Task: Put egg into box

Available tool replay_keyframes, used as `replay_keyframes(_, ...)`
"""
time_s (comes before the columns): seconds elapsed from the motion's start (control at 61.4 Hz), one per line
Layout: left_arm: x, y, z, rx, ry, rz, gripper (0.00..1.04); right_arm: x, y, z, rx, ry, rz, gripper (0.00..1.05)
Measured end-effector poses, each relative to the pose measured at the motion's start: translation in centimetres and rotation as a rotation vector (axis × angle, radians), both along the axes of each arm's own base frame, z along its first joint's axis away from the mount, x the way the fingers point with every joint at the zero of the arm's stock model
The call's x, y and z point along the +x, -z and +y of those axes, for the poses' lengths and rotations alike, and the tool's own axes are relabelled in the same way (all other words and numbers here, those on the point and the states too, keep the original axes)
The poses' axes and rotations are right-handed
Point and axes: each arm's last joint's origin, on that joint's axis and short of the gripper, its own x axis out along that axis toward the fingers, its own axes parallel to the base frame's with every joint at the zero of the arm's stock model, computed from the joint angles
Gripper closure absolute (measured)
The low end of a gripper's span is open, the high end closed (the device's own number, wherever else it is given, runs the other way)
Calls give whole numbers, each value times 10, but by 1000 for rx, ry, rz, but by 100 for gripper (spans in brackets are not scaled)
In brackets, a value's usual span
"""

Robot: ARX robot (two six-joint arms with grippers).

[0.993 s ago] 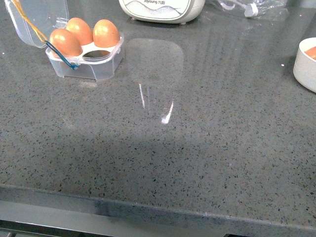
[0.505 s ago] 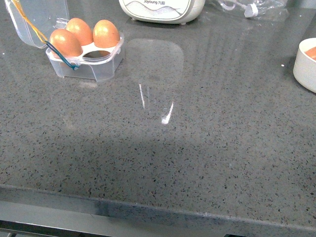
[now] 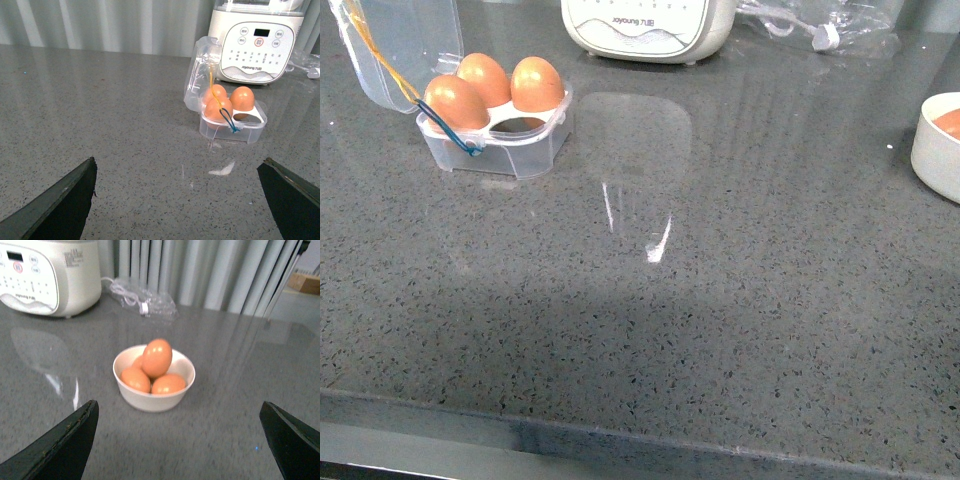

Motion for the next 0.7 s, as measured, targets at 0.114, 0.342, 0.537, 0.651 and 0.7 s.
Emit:
replay_keyframes(0.114,0,0,0,0,0,0,7,22,-20,0,-8,-11,-46,7)
replay_keyframes(0.342,0,0,0,0,0,0,7,98,-43,-2,43,-3,21,7)
replay_keyframes(0.537,0,0,0,0,0,0,7,155,-39,1,131,-2,187,7)
replay_keyframes(0.651,0,0,0,0,0,0,7,173,-39,2,172,-2,243,7)
replay_keyframes(0.7,0,0,0,0,0,0,7,178,-38,2,182,-2,257,7)
